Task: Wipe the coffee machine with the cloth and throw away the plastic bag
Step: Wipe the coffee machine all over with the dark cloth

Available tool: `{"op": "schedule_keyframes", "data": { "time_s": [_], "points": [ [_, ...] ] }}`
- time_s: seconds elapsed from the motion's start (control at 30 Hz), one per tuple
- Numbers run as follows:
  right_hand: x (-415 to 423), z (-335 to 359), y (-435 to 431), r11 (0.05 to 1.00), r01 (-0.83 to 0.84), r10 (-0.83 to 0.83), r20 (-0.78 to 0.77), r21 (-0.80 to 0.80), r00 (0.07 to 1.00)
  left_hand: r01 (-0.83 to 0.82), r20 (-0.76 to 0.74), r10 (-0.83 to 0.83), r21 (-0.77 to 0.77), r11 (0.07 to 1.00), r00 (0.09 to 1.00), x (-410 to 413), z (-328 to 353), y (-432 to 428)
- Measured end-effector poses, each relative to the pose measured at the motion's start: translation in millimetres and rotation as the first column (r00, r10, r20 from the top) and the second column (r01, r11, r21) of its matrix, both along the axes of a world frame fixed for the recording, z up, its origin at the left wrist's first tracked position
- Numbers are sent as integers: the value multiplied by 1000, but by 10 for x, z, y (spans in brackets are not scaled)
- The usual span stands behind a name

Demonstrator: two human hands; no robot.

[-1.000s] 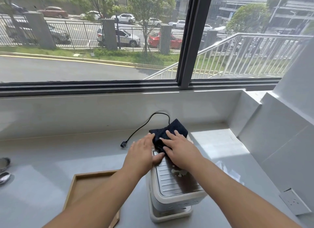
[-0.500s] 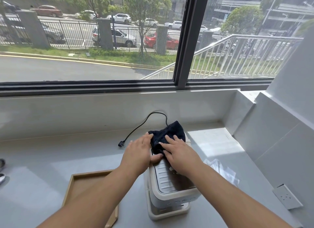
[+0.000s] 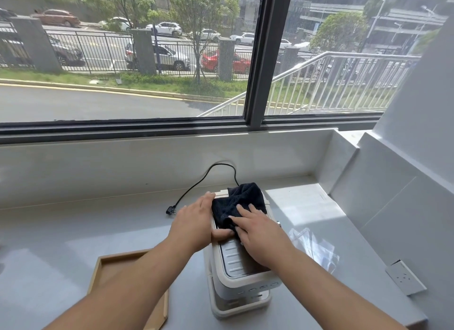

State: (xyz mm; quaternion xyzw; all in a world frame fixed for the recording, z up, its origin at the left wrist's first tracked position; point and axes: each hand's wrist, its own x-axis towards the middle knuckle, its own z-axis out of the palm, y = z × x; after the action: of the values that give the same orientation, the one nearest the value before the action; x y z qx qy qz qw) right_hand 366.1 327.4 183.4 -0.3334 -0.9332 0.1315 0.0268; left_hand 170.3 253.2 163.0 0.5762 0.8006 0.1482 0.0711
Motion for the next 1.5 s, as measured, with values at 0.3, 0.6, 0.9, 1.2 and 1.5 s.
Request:
{"op": "schedule_keyframes", "data": {
  "time_s": [0.3, 0.6, 0.9, 1.2, 1.5],
  "points": [
    [192, -13, -197, 1000, 6, -6, -9, -14, 1000, 41, -87, -47, -66, 997, 995, -2, 91, -31],
    [395, -28, -414, 1000, 3, -3, 8, -5, 1000, -56, -107, 50, -51, 997, 993, 171, 39, 30],
    [539, -27, -583, 999, 31, -31, 2, -23, 1000, -88, -194, 64, -114, 990, 979, 337, 50, 166],
    [739, 17, -784, 1000, 10, -10, -30, -21, 1000, 48, -9, -48, -1, 999, 999, 259, -111, 118],
    [801, 128, -818, 998, 46, -47, 26, 45, 999, 42, 67, -41, -10, 999, 997, 237, -124, 111]
  ]
}}
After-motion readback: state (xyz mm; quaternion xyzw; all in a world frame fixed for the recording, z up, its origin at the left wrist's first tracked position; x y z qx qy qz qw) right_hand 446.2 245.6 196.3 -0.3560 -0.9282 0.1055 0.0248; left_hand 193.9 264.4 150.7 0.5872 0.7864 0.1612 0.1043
